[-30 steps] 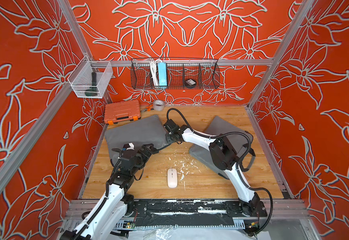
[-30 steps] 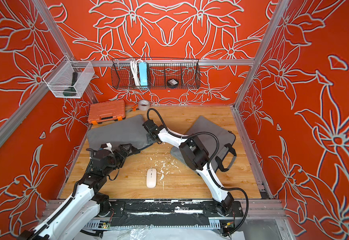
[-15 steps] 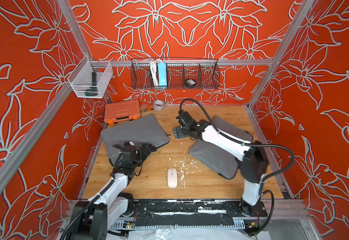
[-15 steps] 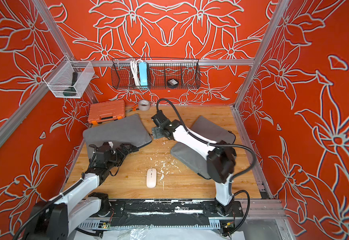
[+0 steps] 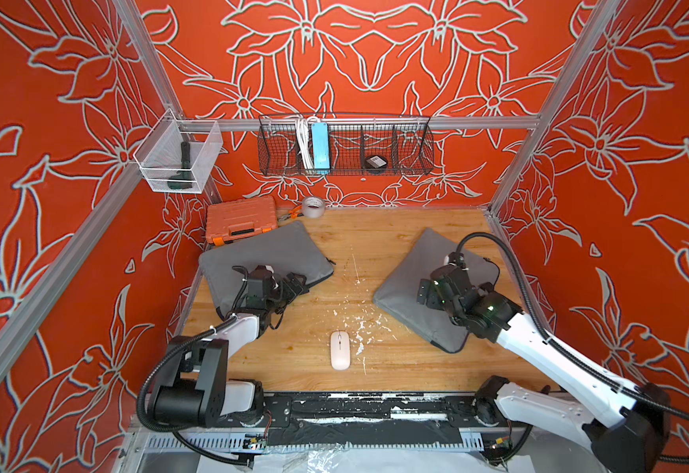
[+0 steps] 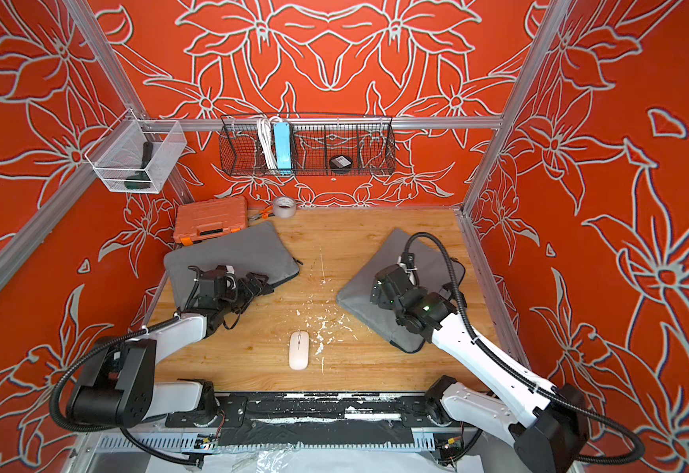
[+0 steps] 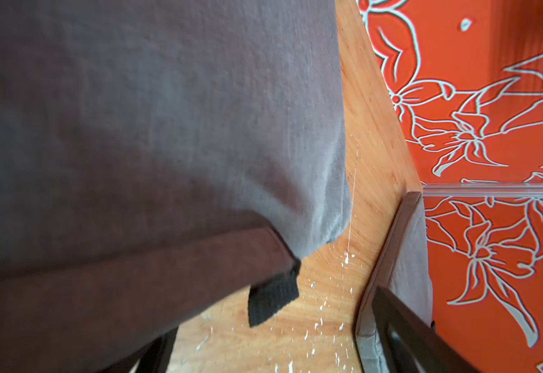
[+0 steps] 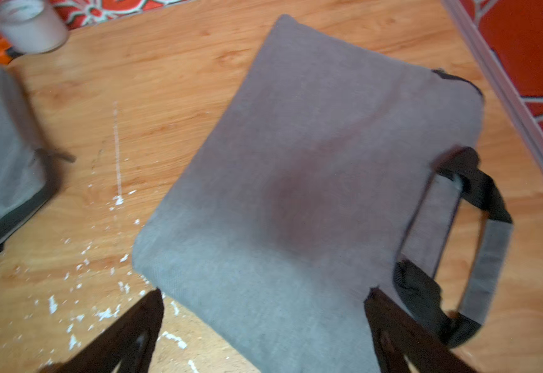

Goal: Put the mouse into the laptop bag
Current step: Zip the zipper on the zippered laptop bag, then adjust the zippered laptop bag at the center of the board.

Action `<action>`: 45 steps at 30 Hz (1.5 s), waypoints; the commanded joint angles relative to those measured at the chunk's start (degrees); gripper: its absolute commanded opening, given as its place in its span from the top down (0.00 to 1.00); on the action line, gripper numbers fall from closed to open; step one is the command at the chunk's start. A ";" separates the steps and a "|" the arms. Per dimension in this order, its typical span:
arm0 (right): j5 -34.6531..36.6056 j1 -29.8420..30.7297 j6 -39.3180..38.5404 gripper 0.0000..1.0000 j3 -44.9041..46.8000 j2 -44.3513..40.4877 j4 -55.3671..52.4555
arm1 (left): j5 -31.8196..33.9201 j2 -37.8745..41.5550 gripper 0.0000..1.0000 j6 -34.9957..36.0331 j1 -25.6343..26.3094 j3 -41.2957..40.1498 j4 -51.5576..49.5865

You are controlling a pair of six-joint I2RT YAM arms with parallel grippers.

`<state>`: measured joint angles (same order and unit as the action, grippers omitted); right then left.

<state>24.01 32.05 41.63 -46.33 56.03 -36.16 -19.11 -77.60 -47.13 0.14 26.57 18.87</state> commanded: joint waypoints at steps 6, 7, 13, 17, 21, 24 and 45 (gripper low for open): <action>-8.83 -17.28 4.96 0.01 10.65 -2.48 3.64 | -10.82 -6.63 0.08 0.20 -2.43 3.46 9.73; -9.19 -18.36 4.96 0.01 11.18 -2.14 4.02 | -11.31 -6.11 0.07 -0.28 -2.48 3.11 10.11; -10.71 -24.91 6.77 0.01 14.86 -0.99 6.27 | -13.29 2.20 0.03 -1.59 -2.27 0.44 10.16; -17.71 -30.05 7.88 0.01 19.39 0.17 12.04 | -12.11 10.16 0.03 -1.75 -1.57 -1.79 9.42; -23.07 -30.38 8.51 0.01 22.20 3.97 18.72 | -10.21 15.64 0.03 -1.32 -1.27 -3.06 7.84; -28.65 -30.09 7.44 0.04 22.56 8.37 23.50 | -9.66 16.66 0.03 -2.37 -0.85 -4.14 8.31; -26.09 -9.64 9.13 0.09 10.11 28.41 31.04 | 0.34 -26.06 0.09 0.26 12.56 22.98 2.88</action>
<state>-0.62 22.00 51.03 -36.07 82.72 -2.28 -21.80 -100.01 -46.92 13.04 46.28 23.18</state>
